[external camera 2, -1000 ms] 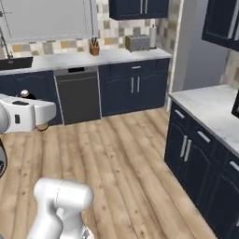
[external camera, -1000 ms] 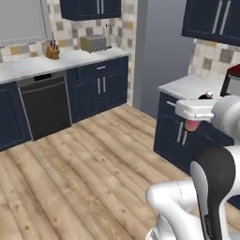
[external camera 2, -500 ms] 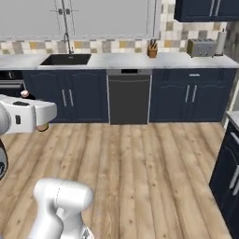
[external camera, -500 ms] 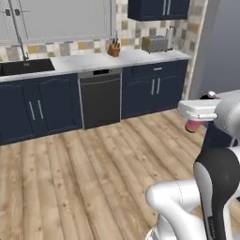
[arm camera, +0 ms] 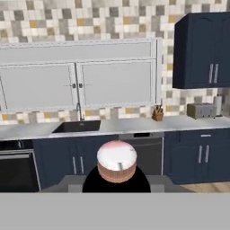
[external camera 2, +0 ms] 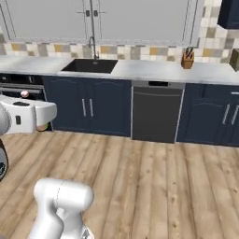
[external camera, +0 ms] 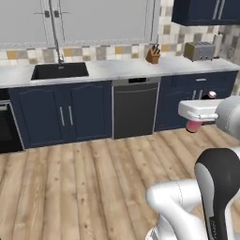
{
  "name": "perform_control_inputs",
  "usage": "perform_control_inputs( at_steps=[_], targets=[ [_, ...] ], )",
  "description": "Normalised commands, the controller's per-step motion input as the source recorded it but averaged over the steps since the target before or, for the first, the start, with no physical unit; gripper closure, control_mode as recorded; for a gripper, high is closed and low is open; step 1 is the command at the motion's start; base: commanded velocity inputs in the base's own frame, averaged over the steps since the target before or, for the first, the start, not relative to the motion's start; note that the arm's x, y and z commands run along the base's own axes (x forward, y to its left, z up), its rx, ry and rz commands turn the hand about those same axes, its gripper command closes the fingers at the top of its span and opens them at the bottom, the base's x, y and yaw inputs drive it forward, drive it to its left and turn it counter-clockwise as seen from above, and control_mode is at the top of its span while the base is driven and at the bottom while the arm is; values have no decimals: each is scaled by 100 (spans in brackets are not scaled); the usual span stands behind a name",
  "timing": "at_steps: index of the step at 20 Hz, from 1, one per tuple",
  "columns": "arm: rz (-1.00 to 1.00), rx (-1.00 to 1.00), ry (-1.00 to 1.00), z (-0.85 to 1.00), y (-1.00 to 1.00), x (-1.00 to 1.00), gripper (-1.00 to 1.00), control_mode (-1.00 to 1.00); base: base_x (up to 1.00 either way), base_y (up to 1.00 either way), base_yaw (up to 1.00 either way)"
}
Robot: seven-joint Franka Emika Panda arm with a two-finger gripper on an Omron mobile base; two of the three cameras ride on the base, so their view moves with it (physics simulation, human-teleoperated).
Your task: Open the fridge, grab two sodas, and place both sodas inside the bowl with ice on the dining counter.
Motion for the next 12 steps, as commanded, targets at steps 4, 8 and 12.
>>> perform_control_inputs(
  at_steps=[4,8,12],
  targets=[
    [0,0,0,0,0,0,100,100,100,27,31],
    [0,0,0,0,0,0,100,100,90,29,33],
    [0,0,0,0,0,0,100,100,66,38,37]
  ],
)
